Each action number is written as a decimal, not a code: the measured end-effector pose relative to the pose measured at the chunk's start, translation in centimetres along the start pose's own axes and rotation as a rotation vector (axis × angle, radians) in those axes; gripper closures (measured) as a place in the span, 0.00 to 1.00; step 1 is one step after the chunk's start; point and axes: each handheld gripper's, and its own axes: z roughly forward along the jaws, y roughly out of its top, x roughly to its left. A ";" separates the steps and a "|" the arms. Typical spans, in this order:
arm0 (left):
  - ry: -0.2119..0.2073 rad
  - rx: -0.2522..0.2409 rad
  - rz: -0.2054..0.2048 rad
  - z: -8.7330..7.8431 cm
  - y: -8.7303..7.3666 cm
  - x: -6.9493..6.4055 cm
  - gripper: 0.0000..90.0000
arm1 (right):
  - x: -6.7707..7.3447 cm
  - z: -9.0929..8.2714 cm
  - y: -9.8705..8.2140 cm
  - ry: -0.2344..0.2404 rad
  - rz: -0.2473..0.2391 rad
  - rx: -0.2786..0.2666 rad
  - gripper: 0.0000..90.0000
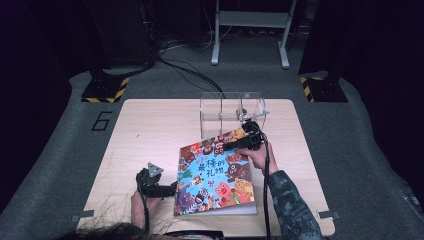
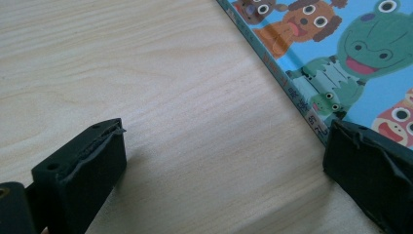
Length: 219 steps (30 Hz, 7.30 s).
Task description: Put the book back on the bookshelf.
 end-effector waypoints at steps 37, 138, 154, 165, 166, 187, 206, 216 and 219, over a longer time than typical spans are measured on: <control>-0.097 -0.032 -0.051 0.3 0.5 0.2 0.00 | 1.2 -0.5 1.4 -0.037 -0.038 0.011 0.63; -0.308 -0.076 -0.099 -1.1 4.9 2.3 0.00 | 5.2 -3.8 -0.7 -0.108 -0.326 -0.167 0.69; -0.367 -0.049 -0.084 -0.4 6.1 1.8 0.00 | 6.0 -4.5 -1.8 -0.117 -0.372 -0.246 0.69; -0.408 -0.037 -0.090 -0.2 6.8 1.7 0.00 | 6.5 -5.1 -2.7 -0.111 -0.428 -0.305 0.69; -0.414 -0.037 -0.092 -0.2 6.9 1.6 0.00 | 6.6 -5.1 -2.7 -0.107 -0.428 -0.310 0.69; -0.523 -0.021 -0.086 0.3 7.6 1.3 0.03 | 6.8 -4.8 -2.5 -0.082 -0.466 -0.345 0.69; -0.529 -0.077 -0.126 0.1 7.4 2.8 0.20 | 5.4 -4.2 -1.4 -0.031 -0.336 -0.290 0.70; -0.520 -0.096 -0.101 -0.7 7.7 3.2 0.25 | 5.3 -4.4 -0.9 -0.026 -0.318 -0.278 0.69; -0.511 -0.111 -0.093 -1.0 7.8 3.2 0.26 | 5.6 -4.6 -0.7 -0.023 -0.319 -0.272 0.69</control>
